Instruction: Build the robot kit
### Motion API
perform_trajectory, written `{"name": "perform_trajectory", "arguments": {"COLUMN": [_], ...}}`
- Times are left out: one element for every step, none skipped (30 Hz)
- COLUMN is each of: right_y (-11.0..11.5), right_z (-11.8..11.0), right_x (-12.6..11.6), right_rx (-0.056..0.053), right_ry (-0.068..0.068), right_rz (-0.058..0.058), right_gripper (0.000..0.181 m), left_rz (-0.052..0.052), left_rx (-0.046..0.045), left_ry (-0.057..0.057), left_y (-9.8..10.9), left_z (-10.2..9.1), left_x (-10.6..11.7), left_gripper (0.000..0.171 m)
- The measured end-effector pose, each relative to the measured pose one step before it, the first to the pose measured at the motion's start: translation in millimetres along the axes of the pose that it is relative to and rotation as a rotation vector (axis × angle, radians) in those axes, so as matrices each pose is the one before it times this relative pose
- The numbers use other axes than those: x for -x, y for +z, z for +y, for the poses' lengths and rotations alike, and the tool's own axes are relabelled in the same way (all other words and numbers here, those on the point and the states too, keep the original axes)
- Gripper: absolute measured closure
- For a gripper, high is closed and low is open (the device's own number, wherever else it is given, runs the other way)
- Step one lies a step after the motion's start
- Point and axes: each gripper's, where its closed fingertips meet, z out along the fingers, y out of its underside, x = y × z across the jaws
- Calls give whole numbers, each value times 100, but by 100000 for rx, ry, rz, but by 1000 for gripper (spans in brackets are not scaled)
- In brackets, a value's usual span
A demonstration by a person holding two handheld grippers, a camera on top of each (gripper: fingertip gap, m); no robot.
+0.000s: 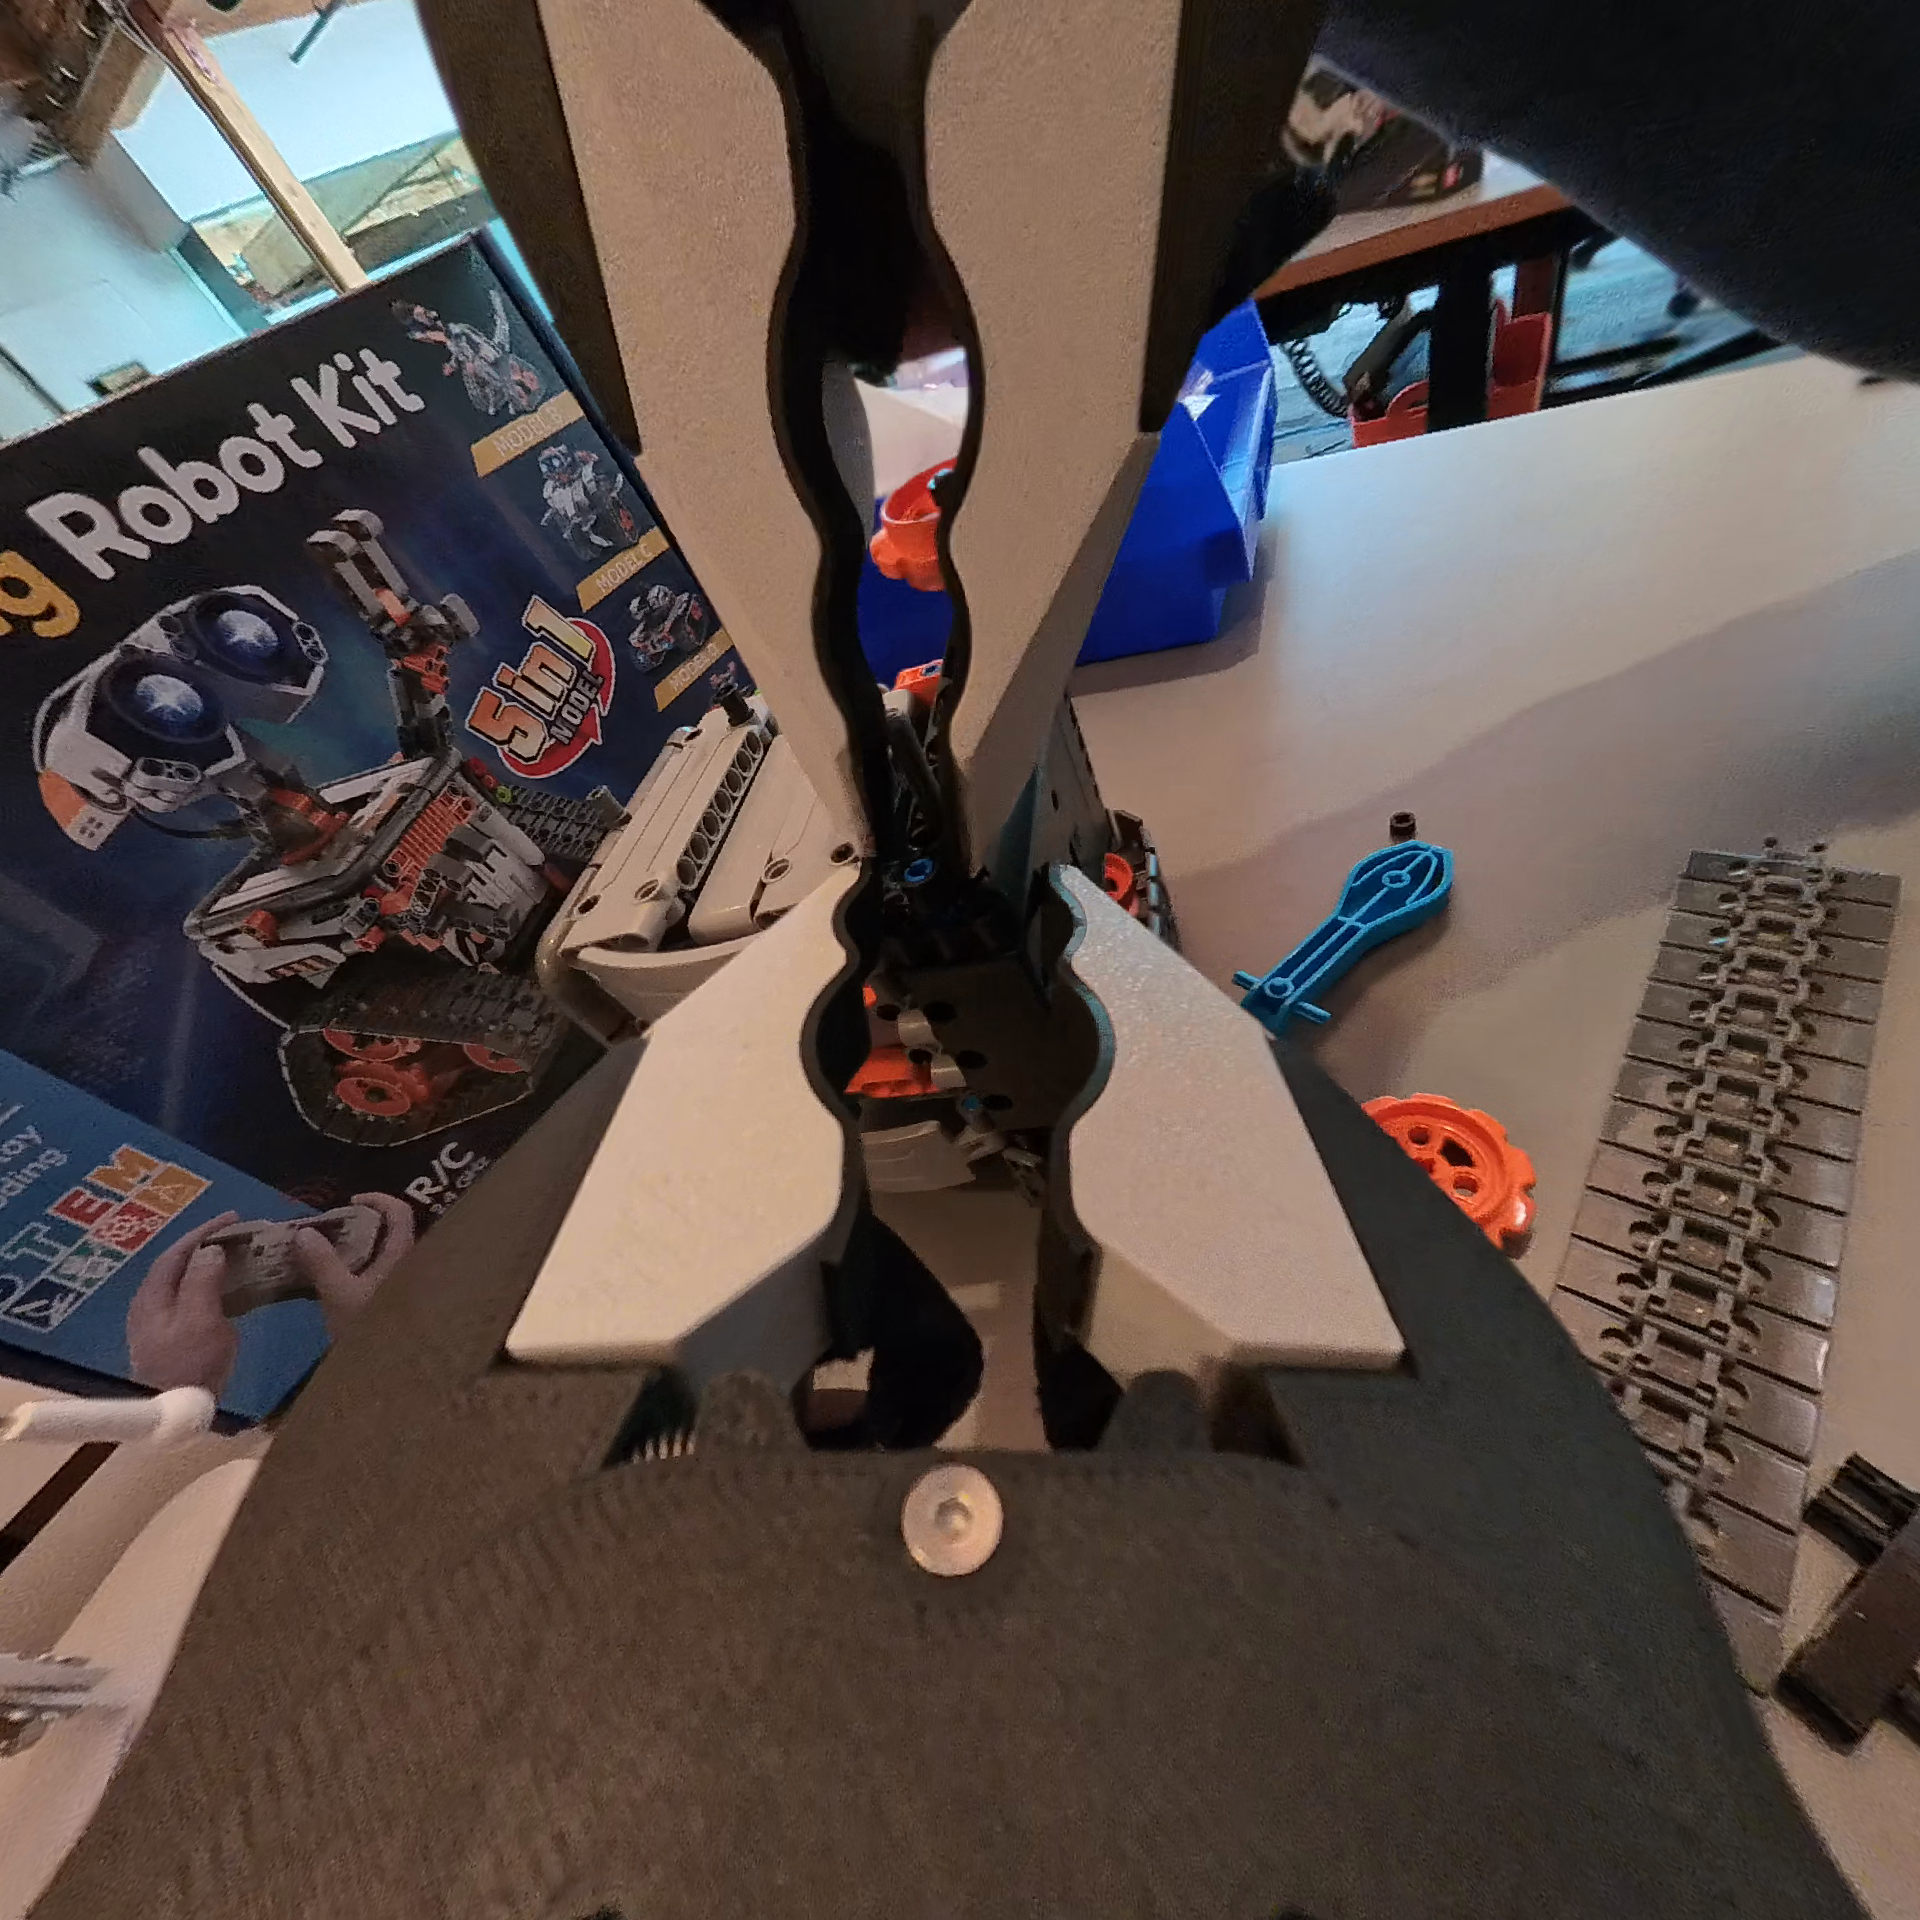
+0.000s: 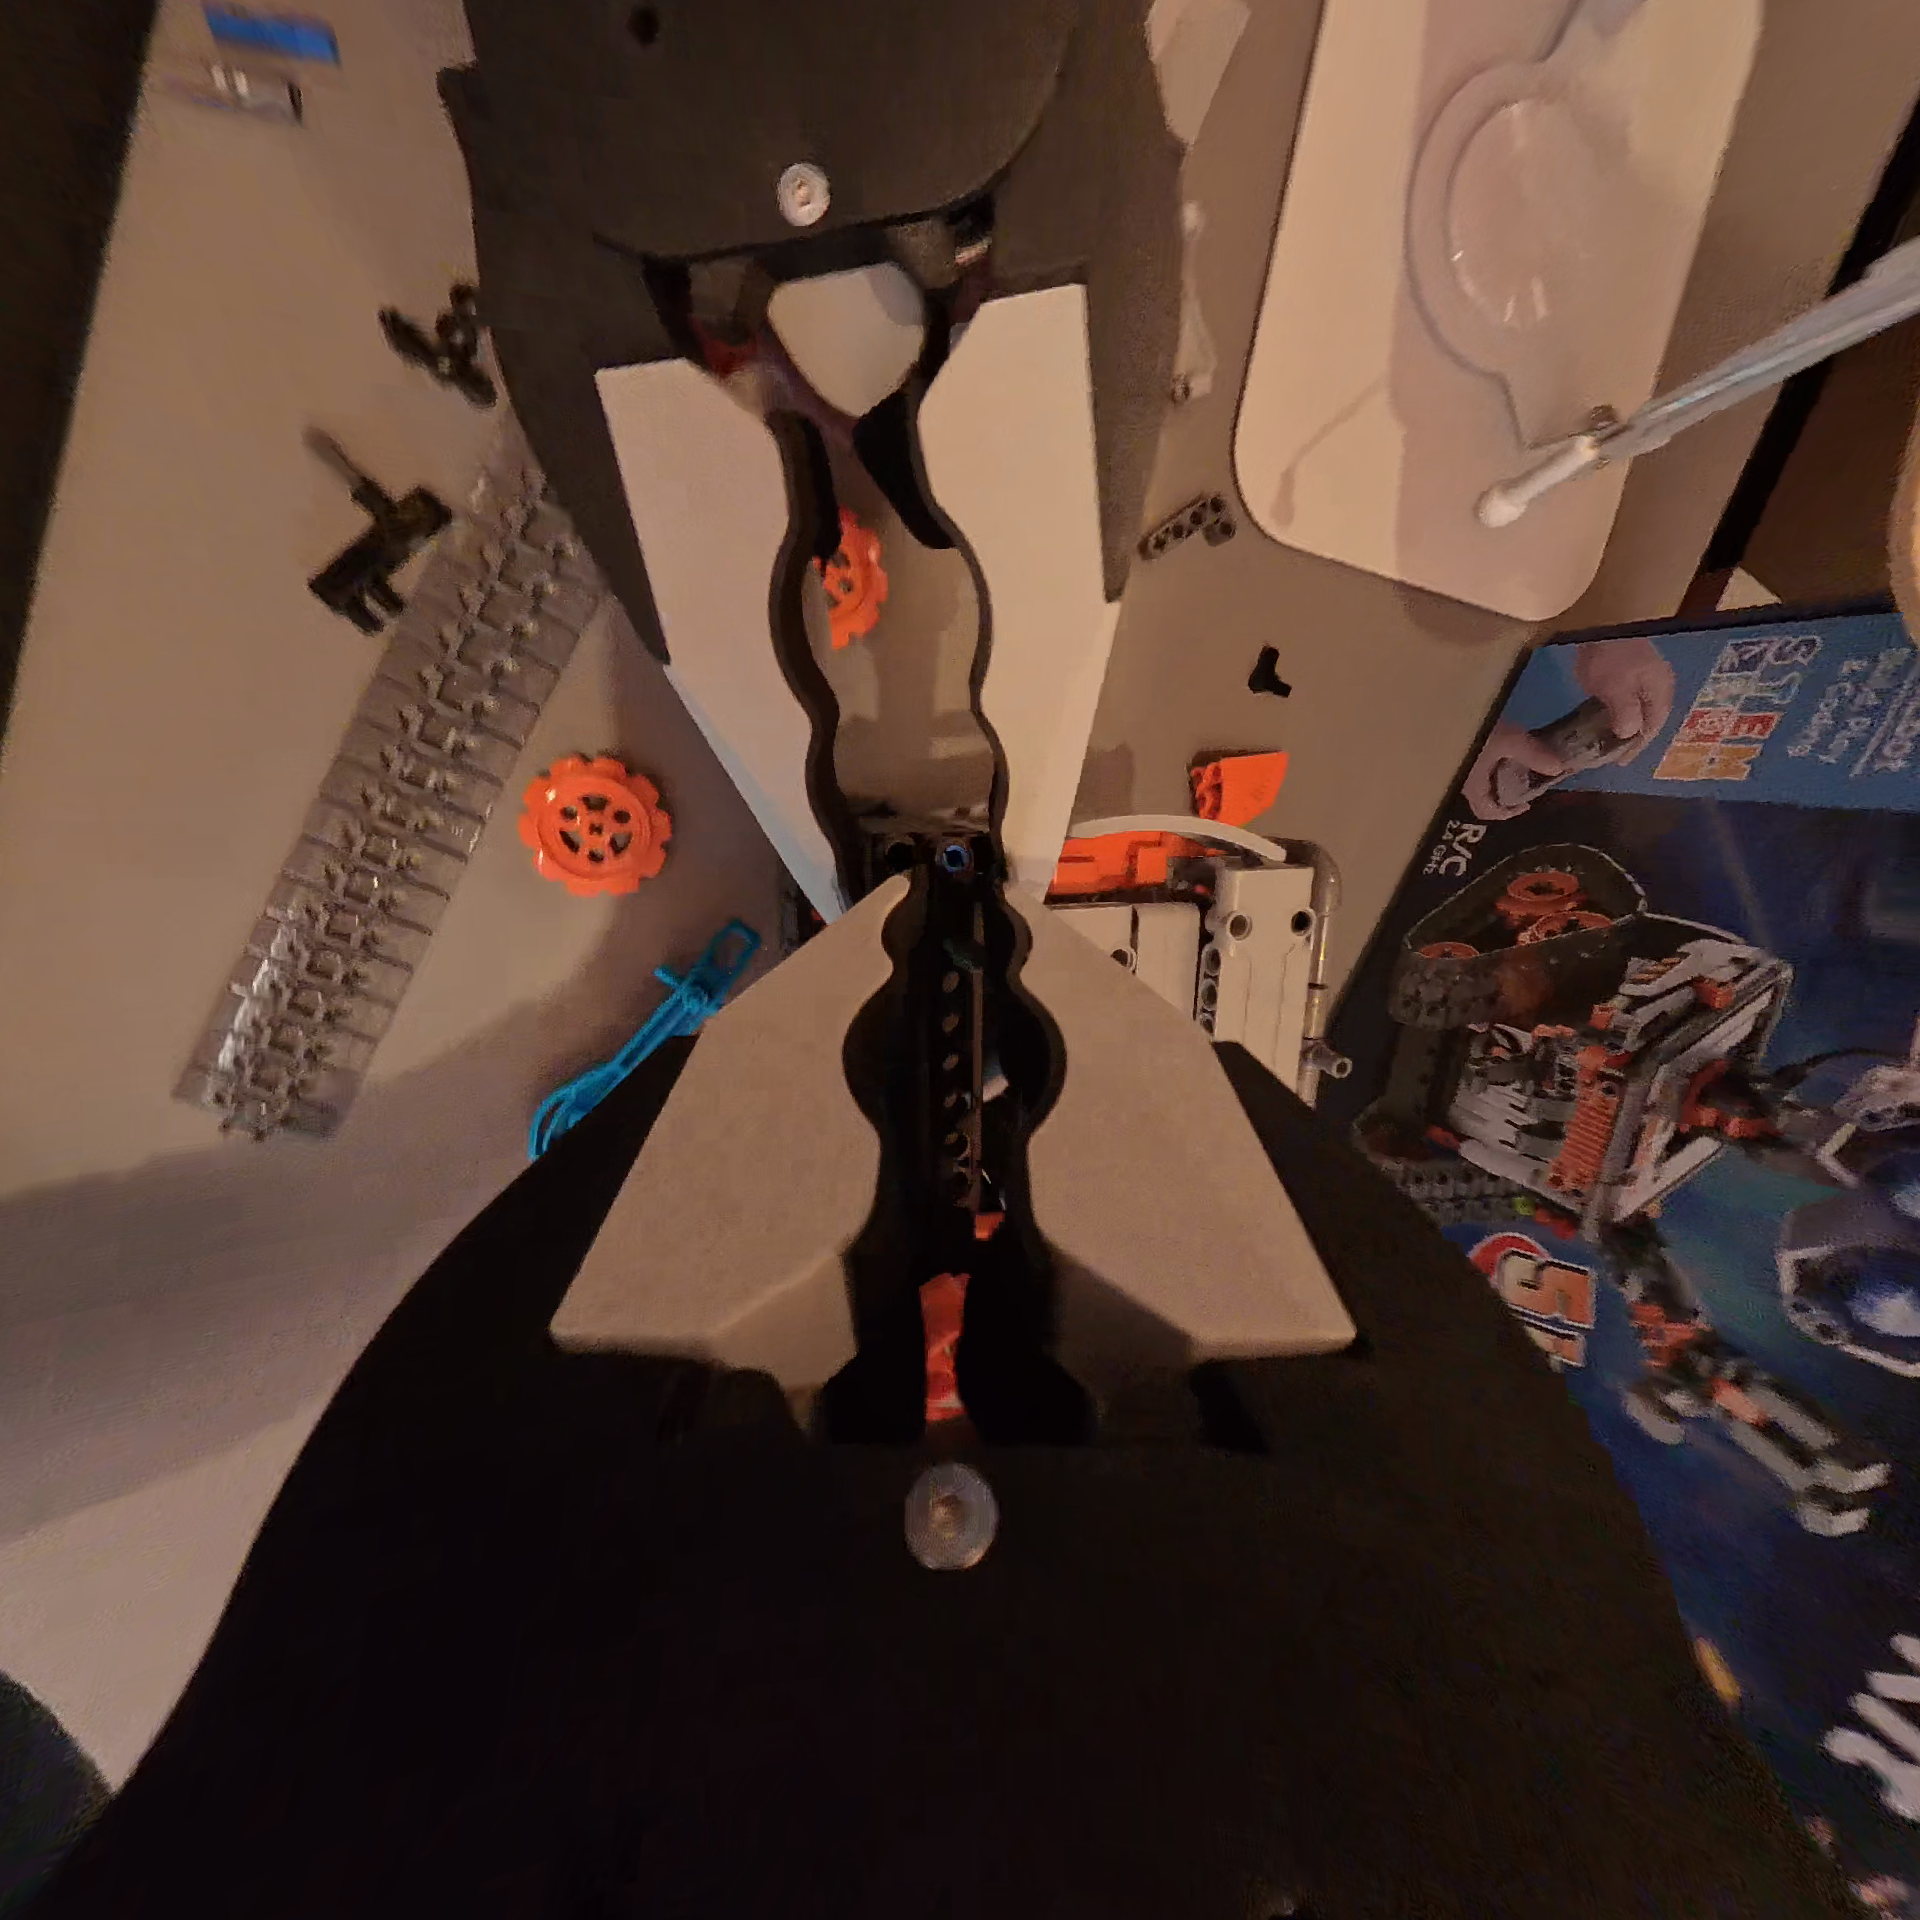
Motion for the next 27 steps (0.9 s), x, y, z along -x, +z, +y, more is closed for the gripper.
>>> {"name": "perform_trajectory", "arguments": {"right_y": [-18, 0, -10, -17, 22, 5, -25, -28, -35, -41, -27, -12, -39, -35, -40, -32, -19, -41, -73, -60, 7, 25, -18, -35, 24, 33, -35], "right_z": [50, 28, 19, 13, 17, 2, -19, -7, 25, 0, -17, -8, -3, 11, 36, 42, 14, -21, -12, 11, 42, 14, 15, 21, -12, -34, 7], "right_x": [142, 173, 142, 45, -54, -55, 24, 40, 56, 117, 89, 38, 102, 146, 116, 112, 78, 97, 150, 149, 116, 13, -18, 20, 45, 31, 31], "right_rx": [4957, 4263, 3569, 2638, 1502, 259, -1489, -2521, -1976, -1182, -968, -719, -904, -1187, -799, 30, -144, -1054, -1864, -1840, -1041, -21, 628, 317, -446, -651, -298], "right_ry": [-3244, -3021, -2980, -2374, -809, -902, -414, 863, 523, 63, 204, 80, 172, 533, 419, 117, 248, 524, 811, 656, 375, -111, -417, -169, 207, 59, 146], "right_rz": [-1322, -1922, -1749, -1360, -1206, -872, -1465, -2010, -1322, -678, -349, 103, -313, -833, -469, -363, -496, -676, -1139, -956, -499, 26, 441, 319, -175, 2, 227], "right_gripper": [175, 177, 178, 178, 178, 178, 178, 179, 178, 179, 179, 179, 179, 179, 179, 179, 179, 179, 178, 179, 179, 179, 179, 179, 179, 179, 179], "left_rz": [893, 223, -48, -141, -174, 718, 655, -400, 7, 611, 468, 441, 653, 120, 325, 112, -364, 751, 946, -91, 406, 366, 126, 367, 108, 48, 78], "left_rx": [-470, -111, -141, -302, -454, -464, -508, -571, -295, -253, -439, -565, -540, -118, -480, -259, 489, -28, -348, 444, 75, -461, 215, -454, -78, 253, 254], "left_ry": [-1427, 12, 843, -120, -813, -1251, -376, 87, -746, -212, -263, -1771, -612, 753, -1193, -223, 1590, -799, -182, 1454, -865, -1337, 1550, 262, -758, 974, 504], "left_y": [4, -7, -1, -3, 11, -12, -41, 16, 32, 0, -23, 5, 10, 23, 37, 63, -10, -30, -3, 39, 32, -12, -1, 19, -21, -67, 28], "left_z": [-40, -22, -44, -10, 47, 3, -29, -23, -34, -54, -27, -19, -54, -30, -66, -32, 5, -77, -113, -25, -11, 30, 12, -74, 61, 9, -34], "left_x": [-57, -57, -95, -6, 105, 32, -44, -5, -57, -134, -76, -19, -147, -140, -88, -132, -32, -105, -197, -130, -95, 1, 42, -39, -55, -20, -2], "left_gripper": [142, 142, 142, 143, 143, 143, 143, 143, 143, 144, 144, 144, 144, 144, 145, 145, 145, 145, 145, 145, 145, 145, 145, 145, 145, 144, 144]}}
